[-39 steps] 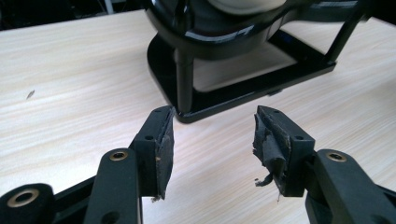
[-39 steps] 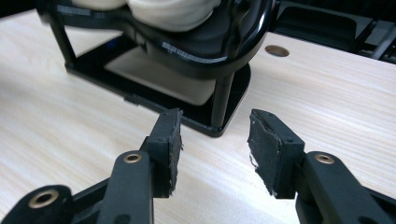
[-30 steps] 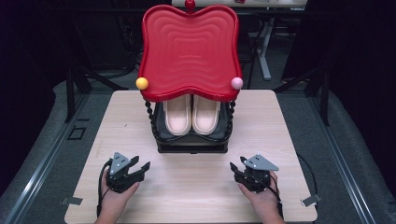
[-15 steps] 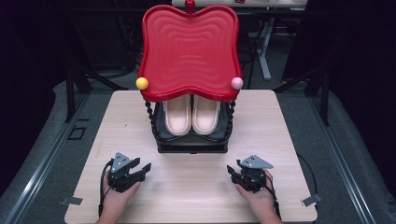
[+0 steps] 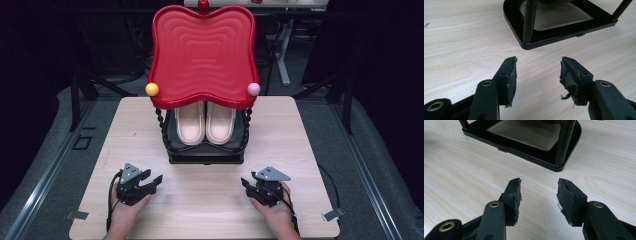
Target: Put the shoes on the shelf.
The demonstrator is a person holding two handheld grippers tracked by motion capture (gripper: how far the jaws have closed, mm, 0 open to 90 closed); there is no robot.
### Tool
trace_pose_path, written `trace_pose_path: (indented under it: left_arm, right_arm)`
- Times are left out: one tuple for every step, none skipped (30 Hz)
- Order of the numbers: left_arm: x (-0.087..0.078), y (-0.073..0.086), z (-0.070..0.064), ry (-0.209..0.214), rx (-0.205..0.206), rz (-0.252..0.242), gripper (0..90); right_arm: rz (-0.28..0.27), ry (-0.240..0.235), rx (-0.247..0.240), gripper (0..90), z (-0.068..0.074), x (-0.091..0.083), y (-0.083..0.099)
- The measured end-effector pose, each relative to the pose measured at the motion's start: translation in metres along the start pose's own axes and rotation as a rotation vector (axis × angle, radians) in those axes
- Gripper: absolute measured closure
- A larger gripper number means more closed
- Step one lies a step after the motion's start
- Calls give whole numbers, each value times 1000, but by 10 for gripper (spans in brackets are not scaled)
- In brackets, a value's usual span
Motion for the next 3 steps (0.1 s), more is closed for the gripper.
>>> trace_pose_path:
  left_arm:
    - [0, 0, 0, 0, 0, 0, 473]
    - [0, 0, 0, 0, 1, 1, 472]
    - [0, 0, 0, 1, 2, 2, 472]
  right_arm:
    - [-1, 2, 6, 531, 0, 0, 0]
    - [3, 1, 3, 530, 0, 0, 0]
    - [3, -1, 5, 529, 0, 0, 0]
Point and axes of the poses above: each handheld gripper's, and its own axes: x roughly forward along the jaws, y roughly out of its underside, z roughly to its left, the point moved 7 cm from there along x, roughly forward along the jaws, and after that the axes turned 15 degrees about y, right-handed, at the moved point
